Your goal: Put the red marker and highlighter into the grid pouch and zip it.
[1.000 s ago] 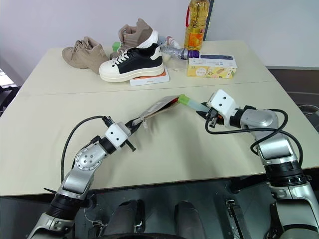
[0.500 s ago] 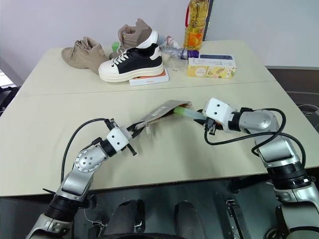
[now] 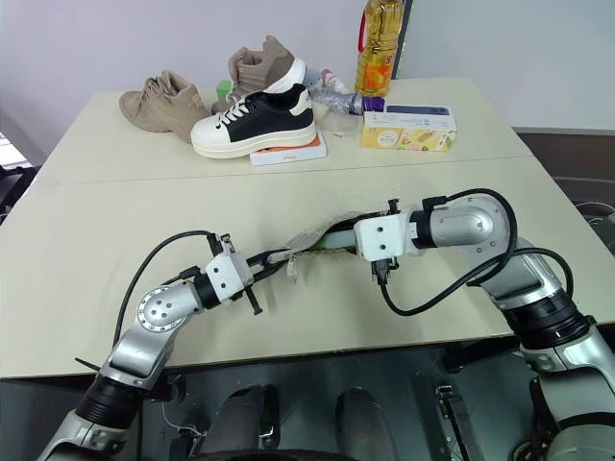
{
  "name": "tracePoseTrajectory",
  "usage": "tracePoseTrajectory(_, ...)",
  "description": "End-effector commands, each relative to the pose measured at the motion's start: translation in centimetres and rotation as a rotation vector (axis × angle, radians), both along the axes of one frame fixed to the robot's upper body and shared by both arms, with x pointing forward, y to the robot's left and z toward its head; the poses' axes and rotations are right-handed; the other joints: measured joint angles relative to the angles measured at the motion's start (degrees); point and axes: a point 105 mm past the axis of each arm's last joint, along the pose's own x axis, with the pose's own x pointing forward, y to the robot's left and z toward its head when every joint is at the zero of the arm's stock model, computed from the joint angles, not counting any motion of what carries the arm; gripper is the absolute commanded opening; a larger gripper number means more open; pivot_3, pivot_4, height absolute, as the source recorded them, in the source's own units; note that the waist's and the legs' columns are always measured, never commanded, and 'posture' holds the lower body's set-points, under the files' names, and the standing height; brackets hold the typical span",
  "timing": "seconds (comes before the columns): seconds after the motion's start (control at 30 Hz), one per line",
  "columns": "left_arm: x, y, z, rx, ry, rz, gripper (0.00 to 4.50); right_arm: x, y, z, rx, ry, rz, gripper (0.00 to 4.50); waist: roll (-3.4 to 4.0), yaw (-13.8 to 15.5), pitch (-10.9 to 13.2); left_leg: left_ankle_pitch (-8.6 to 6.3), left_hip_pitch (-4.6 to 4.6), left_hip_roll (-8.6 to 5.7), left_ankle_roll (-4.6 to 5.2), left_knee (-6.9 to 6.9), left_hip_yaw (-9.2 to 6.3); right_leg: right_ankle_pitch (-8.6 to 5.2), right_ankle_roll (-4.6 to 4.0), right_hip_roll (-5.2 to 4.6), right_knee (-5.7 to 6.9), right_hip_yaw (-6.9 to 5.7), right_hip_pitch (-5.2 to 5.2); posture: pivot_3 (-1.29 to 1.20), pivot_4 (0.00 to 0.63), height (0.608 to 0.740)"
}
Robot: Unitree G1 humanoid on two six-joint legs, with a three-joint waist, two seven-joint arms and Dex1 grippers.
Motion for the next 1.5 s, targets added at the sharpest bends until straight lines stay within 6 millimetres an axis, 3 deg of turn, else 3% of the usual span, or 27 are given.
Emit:
tracePoseTrajectory(0.03, -0.2, -0.2, 1.5, -0.048, -0.041, 0.017, 0.00, 0.9, -0.4, 2.8, 0.101, -0.078, -0.057, 2.64, 0.00, 0.0, 0.0, 0.00, 0.00, 0.00, 0.00, 0.00, 0.00, 0.00, 0.00, 0.00, 0.00, 0.00, 0.00, 0.00, 0.150, 0.740)
tracePoseTrajectory(0.07, 0.1, 0.0, 1.5, -0.058, -0.039, 0.042, 0.00, 1.0, -0.7, 3.4, 0.147, -0.069, -0.084, 3.01, 0.00, 0.0, 0.0, 0.00, 0.00, 0.00, 0.00, 0.00, 0.00, 0.00, -0.01, 0.00, 0.01, 0.00, 0.00, 0.00, 0.150, 0.740)
tracePoseTrajectory(0.23, 1.7, 0.8, 2.4, -0.182, -0.017, 0.169, 0.00, 1.1, -1.7, 6.4, 0.442, 0.021, -0.188, 3.01, 0.00, 0.0, 0.0, 0.00, 0.01, 0.01, 0.00, 0.03, -0.11, 0.01, 0.00, 0.00, 0.01, 0.00, 0.03, 0.00, 0.150, 0.740)
tracePoseTrajectory(0.33, 2.5, 0.9, 3.1, -0.270, 0.004, 0.219, 0.00, 0.5, -2.1, 6.8, 0.591, 0.131, -0.220, 3.01, -0.01, 0.0, 0.0, 0.00, 0.00, 0.01, 0.00, 0.04, -0.24, 0.02, 0.01, -0.01, 0.01, 0.00, 0.05, 0.00, 0.150, 0.740)
tracePoseTrajectory(0.5, 3.4, 0.2, 4.0, -0.388, 0.039, 0.238, 0.00, -0.6, -1.1, 4.2, 0.718, 0.338, -0.270, 3.01, -0.03, 0.1, 0.0, 0.00, 0.01, 0.00, 0.00, 0.03, -0.32, 0.02, 0.01, 0.00, 0.01, -0.03, 0.12, 0.00, 0.150, 0.740)
tracePoseTrajectory(0.63, 3.9, -0.6, 4.5, -0.433, 0.052, 0.235, 0.00, 0.4, 0.4, 1.6, 0.817, 0.413, -0.376, 3.01, -0.02, -0.2, 0.0, 0.00, 0.02, -0.01, 0.01, 0.06, -0.32, 0.03, 0.01, 0.04, 0.02, -0.02, 0.11, 0.00, 0.150, 0.740)
tracePoseTrajectory(0.87, 4.2, -0.9, 4.5, -0.409, 0.021, 0.250, 0.00, 0.0, 4.6, 0.9, 0.922, 0.497, -0.337, 3.01, -0.02, -0.1, 0.0, 0.00, 0.00, -0.02, 0.00, 0.05, -0.33, 0.03, 0.02, 0.15, 0.04, -0.03, 0.08, 0.00, 0.150, 0.740)
tracePoseTrajectory(0.97, 4.2, -0.8, 4.5, -0.407, 0.016, 0.258, 0.00, -0.1, 5.2, 1.0, 0.933, 0.505, -0.317, 2.26, -0.02, 0.1, 0.0, 0.00, -0.02, -0.04, 0.00, 0.06, -0.31, 0.03, 0.02, 0.10, 0.03, -0.04, 0.09, 0.00, 0.150, 0.740)
tracePoseTrajectory(1.1, 4.2, -0.8, 4.3, -0.402, 0.014, 0.264, 0.00, -0.4, 6.1, 1.4, 0.943, 0.519, -0.280, 0.21, -0.03, 0.0, 0.0, 0.00, -0.03, -0.05, 0.00, 0.06, -0.31, 0.03, 0.02, 0.09, 0.01, -0.04, 0.10, 0.00, 0.150, 0.740)
tracePoseTrajectory(1.27, 4.2, -0.6, 4.1, -0.395, 0.000, 0.279, 0.00, -0.5, 6.0, 2.0, 0.944, 0.508, -0.262, 0.09, -0.03, 0.0, 0.0, 0.00, -0.03, -0.04, 0.00, 0.03, -0.31, 0.03, 0.02, 0.12, 0.01, -0.06, 0.09, 0.00, 0.150, 0.740)
tracePoseTrajectory(1.43, 4.4, 0.1, 3.8, -0.372, -0.009, 0.301, 0.00, 0.1, 4.3, 2.6, 0.945, 0.475, -0.293, 0.09, -0.03, 0.0, 0.0, 0.00, -0.03, -0.04, 0.00, 0.03, -0.31, 0.03, 0.02, 0.10, 0.01, -0.05, 0.09, 0.00, 0.150, 0.740)
tracePoseTrajectory(1.5, 4.5, 0.2, 3.8, -0.371, -0.014, 0.305, 0.00, -0.5, 4.3, 2.6, 0.946, 0.531, -0.272, 0.58, -0.03, 0.0, 0.0, 0.00, -0.03, -0.04, 0.00, 0.03, -0.31, 0.03, 0.02, 0.10, 0.01, -0.05, 0.08, 0.00, 0.150, 0.740)
